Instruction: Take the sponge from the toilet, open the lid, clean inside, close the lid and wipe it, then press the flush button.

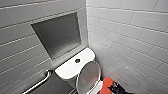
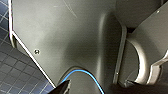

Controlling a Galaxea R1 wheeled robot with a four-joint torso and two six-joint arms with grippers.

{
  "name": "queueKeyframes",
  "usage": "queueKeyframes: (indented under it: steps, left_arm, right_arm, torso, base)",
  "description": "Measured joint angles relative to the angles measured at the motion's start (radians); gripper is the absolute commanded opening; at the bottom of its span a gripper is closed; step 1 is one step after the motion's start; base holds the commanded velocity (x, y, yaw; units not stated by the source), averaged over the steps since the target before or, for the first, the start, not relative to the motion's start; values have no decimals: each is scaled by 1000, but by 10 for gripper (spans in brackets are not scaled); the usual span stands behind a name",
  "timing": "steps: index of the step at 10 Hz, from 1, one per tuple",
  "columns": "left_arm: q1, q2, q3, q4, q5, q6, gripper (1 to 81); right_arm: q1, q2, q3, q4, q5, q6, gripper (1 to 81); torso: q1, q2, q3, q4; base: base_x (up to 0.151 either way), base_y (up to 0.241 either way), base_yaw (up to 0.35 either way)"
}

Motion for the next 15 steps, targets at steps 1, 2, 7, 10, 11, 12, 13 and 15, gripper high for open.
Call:
queueKeyframes:
  steps: [1, 2, 7, 10, 11, 12, 13, 15]
  left_arm:
    - [0, 4, 0, 0, 0, 0, 811]
    - [0, 7, 0, 0, 0, 0, 811]
    - [0, 7, 0, 0, 0, 0, 811]
    - [0, 7, 5, 0, 0, 1, 811]
    - [0, 7, 12, 0, 0, 1, 811]
    - [0, 8, 16, 0, 0, 2, 811]
    - [0, 8, 20, 1, 0, 2, 811]
    - [0, 10, 20, 1, 0, 4, 811]
  right_arm:
    - [-13, -49, 74, 0, 18, 7, 10]
    - [-34, -100, 138, 0, 36, 11, 10]
    - [-177, -220, 278, 9, 223, 34, 10]
    - [-245, -297, 380, 16, 278, 44, 10]
    - [-268, -324, 421, 23, 303, 45, 10]
    - [-294, -357, 469, 29, 333, 47, 10]
    - [-324, -390, 510, 33, 373, 49, 10]
    - [-402, -448, 563, 38, 466, 52, 10]
  torso:
    - [0, 0, 0, 0]
    - [0, 0, 0, 0]
    - [0, 0, 0, 0]
    - [0, 0, 0, 0]
    - [0, 0, 0, 0]
    - [0, 0, 0, 0]
    - [0, 0, 0, 0]
    - [0, 0, 0, 0]
  base:
    - [0, 0, 0]
    - [0, 0, 0]
    - [0, 0, 0]
    - [0, 0, 0]
    - [0, 0, 0]
    - [0, 0, 0]
    - [0, 0, 0]
    - [0, 0, 0]
